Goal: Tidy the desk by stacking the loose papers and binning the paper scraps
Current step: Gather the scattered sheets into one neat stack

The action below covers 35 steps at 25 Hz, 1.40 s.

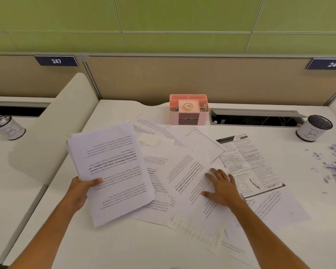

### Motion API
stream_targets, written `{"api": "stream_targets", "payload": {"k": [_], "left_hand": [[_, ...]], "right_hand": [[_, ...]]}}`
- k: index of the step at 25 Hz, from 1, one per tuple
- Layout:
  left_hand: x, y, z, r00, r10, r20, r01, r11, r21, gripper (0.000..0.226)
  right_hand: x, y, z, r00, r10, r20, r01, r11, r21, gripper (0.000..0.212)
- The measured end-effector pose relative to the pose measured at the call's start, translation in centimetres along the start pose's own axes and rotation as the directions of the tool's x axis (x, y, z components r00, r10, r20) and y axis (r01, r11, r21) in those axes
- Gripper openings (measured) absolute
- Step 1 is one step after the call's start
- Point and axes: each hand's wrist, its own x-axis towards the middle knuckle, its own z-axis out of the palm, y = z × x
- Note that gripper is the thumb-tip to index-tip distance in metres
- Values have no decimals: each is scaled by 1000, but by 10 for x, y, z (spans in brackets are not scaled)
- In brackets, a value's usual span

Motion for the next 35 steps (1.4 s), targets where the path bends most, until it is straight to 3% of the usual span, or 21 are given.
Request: {"api": "stream_targets", "payload": {"k": [7, 12, 14, 16, 19, 21, 29, 35], "left_hand": [[13, 1, -11, 1000, -19, 22, 18, 1000, 19, 42], [28, -2, -15, 999, -37, 23, 37, 999, 36, 45], [34, -2, -14, 999, -46, 13, 45, 997, 62, 45], [41, -2, -10, 999, -47, 4, 46, 995, 90, 43], [52, -6, -5, 999, -34, -13, 36, 989, 144, 42], [57, -10, -2, 999, -29, -23, 33, 982, 184, 42], [70, -16, 6, 999, -29, -26, 35, 970, 243, 33], [73, -17, 6, 999, -31, -45, 40, 980, 196, 29]], "right_hand": [[-6, 40, -7, 944, 328, -26, -324, 941, 100, 79], [1, 30, -18, 835, 546, -70, -531, 833, 154, 69], [15, 6, -24, 844, 512, -161, -487, 856, 174, 67], [35, -25, -30, 905, 367, -217, -340, 928, 149, 67], [67, -81, -36, 981, 133, -142, -119, 987, 106, 82], [85, -110, -38, 996, 62, -65, -55, 994, 92, 97], [130, -129, -36, 996, 55, 73, -59, 997, 58, 130], [137, -131, -54, 999, 35, 38, -30, 992, -124, 117]]}}
